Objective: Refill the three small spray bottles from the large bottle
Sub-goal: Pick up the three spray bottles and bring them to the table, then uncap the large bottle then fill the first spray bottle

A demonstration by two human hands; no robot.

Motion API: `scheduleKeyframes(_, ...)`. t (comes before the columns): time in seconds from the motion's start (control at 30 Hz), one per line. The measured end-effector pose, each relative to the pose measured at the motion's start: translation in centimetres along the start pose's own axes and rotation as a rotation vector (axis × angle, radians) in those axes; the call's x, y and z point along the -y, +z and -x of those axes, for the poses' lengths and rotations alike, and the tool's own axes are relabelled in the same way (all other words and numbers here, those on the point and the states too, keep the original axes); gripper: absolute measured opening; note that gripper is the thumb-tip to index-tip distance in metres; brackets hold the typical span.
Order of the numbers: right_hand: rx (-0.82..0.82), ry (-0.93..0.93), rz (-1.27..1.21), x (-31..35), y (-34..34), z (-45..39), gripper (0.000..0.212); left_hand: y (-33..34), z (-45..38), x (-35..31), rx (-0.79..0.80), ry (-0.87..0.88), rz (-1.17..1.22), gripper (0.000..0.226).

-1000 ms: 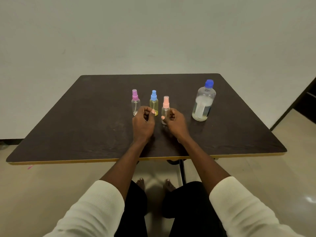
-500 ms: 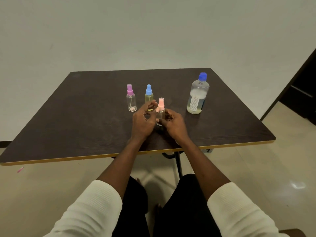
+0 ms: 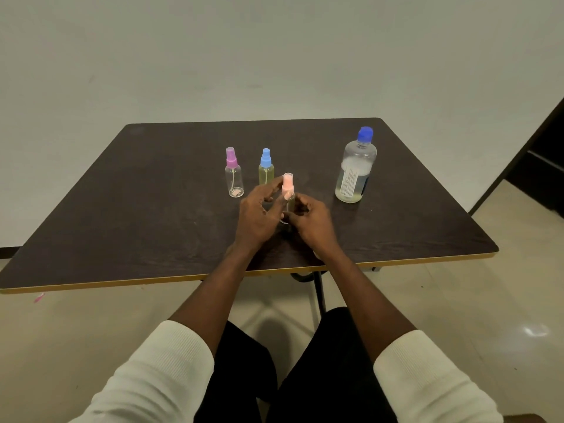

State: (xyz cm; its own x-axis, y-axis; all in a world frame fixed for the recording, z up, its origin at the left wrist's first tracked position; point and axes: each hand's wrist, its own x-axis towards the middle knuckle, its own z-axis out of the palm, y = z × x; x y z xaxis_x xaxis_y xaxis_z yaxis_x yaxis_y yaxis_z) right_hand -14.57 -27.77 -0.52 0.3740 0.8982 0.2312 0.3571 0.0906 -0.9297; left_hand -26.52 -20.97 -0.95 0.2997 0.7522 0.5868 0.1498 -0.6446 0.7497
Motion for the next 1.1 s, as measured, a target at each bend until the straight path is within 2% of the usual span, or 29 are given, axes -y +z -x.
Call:
scheduleKeyframes(0.23,0.013,0.053,0.001,-0.5,0.0,-0.2,0.048,0.0,0.2,0.2,-0.047,0.042,-0.008,0.044)
scheduleKeyframes(0.33,-0.075,0.118,-0.072,-0.6,-0.4,-0.3,0.061,0.3,0.7,-0.1,-0.143,0.145,-0.087,0.035)
scheduleKeyframes(0.43,-0.297,0.136,-0.132,-0.2,-0.9,0.1,0.036,0.6,1.4,-0.7,-0.248,0.301,-0.135,0.020)
scheduleKeyframes(0.53,-0.537,0.129,-0.158,-0.1,-3.5,-0.3,0.018,3.6,2.4,-3.0,-0.211,0.387,-0.130,0.011)
scheduleKeyframes(0.57,-0.646,0.122,-0.154,-0.2,-6.9,-0.4,0.017,6.9,2.3,-4.8,-0.167,0.387,-0.046,0.009)
scheduleKeyframes(0.63,-0.733,0.104,-0.118,-0.4,-11.2,-1.2,0.015,10.6,2.2,-7.2,-0.094,0.268,0.044,0.010)
scheduleKeyframes(0.7,-0.710,0.075,-0.084,-0.1,-12.9,-2.4,0.011,11.8,1.5,-7.3,-0.070,0.131,0.070,0.023)
scheduleKeyframes(0.8,-0.628,0.013,-0.029,1.2,-13.4,-4.1,0.010,12.2,0.1,-5.6,-0.003,-0.116,0.091,0.062)
scheduleKeyframes(0.87,-0.584,-0.032,-0.014,1.7,-14.5,-5.3,0.019,13.2,-1.1,-5.3,0.042,-0.270,0.121,0.088)
scheduleKeyframes(0.93,-0.515,-0.083,0.012,2.3,-15.0,-6.5,0.032,14.2,-2.5,-4.9,0.068,-0.357,0.151,0.103)
scheduleKeyframes(1.03,-0.411,-0.119,0.147,3.0,-14.6,-8.3,0.047,15.0,-3.8,-4.2,0.132,-0.378,0.194,0.108)
scheduleKeyframes(1.1,-0.381,-0.143,0.224,3.0,-14.0,-9.3,0.047,15.4,-4.2,-3.6,0.190,-0.342,0.200,0.094)
